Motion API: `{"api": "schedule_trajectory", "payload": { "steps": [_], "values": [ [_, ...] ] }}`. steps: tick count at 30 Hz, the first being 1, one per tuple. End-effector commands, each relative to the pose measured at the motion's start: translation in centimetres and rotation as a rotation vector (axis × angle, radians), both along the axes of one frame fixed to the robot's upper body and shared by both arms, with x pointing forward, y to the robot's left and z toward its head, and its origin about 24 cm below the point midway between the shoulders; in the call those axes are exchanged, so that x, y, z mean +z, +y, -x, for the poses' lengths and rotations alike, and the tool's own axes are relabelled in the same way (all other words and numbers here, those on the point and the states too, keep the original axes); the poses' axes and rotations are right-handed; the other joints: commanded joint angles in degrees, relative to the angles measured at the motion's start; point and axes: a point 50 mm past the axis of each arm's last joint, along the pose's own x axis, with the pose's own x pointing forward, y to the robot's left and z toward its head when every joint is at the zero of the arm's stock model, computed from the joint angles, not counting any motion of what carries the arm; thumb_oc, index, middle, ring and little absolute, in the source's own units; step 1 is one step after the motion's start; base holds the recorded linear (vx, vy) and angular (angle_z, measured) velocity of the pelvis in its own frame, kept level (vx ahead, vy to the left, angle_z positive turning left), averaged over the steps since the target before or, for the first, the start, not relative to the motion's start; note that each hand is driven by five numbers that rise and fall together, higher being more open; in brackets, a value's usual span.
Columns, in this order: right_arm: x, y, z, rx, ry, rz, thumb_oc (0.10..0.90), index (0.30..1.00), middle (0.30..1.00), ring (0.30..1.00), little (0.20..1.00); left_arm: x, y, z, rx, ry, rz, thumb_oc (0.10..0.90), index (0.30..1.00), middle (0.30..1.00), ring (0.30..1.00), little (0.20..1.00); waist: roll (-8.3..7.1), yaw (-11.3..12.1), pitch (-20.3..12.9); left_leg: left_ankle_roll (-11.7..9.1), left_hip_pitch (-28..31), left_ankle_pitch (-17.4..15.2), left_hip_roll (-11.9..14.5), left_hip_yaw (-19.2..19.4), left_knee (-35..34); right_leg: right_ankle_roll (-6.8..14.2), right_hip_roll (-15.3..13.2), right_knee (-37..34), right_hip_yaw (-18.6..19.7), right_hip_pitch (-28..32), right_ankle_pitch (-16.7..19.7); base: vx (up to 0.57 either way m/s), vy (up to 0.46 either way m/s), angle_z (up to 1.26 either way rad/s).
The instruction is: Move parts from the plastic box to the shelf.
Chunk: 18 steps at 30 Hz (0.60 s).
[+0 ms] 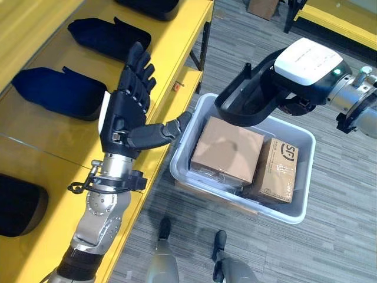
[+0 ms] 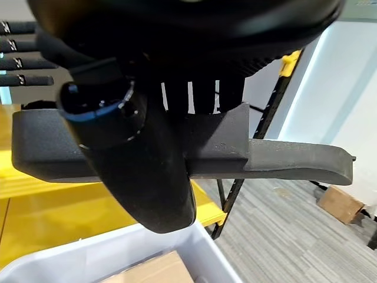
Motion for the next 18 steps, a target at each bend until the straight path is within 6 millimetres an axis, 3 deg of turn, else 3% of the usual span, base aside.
{"api": "schedule_trajectory", "payload": {
  "steps": [1, 8, 18],
  "values": [
    [1.5, -0.9, 0.2, -0.008, -0.081, -0.121, 0.400, 0.300, 0.300, 0.300, 0.300, 1.7, -0.3, 1.7, 0.003, -0.157, -0.176, 0.900, 1.000, 1.000, 1.000, 1.000, -0.82, -1.5, -13.6, -1.7, 3.3, -1.9, 2.9, 2.3, -3.2, 3.9, -1.9, 1.8, 0.9, 6.7, -7.3, 0.03, 0.049, -0.21],
    [1.7, -1.2, -0.1, -0.014, -0.096, -0.126, 0.400, 0.300, 0.300, 0.300, 0.300, 2.3, 0.0, 2.0, 0.118, -0.232, -0.330, 0.900, 1.000, 1.000, 1.000, 1.000, -0.76, -2.4, -16.3, -1.5, 6.6, -3.7, 3.0, 4.7, -3.2, 4.6, -2.8, 1.0, 2.5, 8.7, -7.1, 0.03, 0.039, -0.20],
    [1.8, -0.3, -0.2, 0.025, -0.118, -0.107, 0.400, 0.300, 0.300, 0.300, 0.300, 3.8, -1.0, 2.0, 0.251, -0.400, -0.583, 0.900, 1.000, 1.000, 1.000, 1.000, -1.03, -3.2, -17.6, -1.6, 8.1, -4.3, 3.3, 5.5, -3.2, 4.8, -2.8, 0.8, 3.0, 9.7, -7.4, 0.01, 0.008, -0.07]
  ]
}}
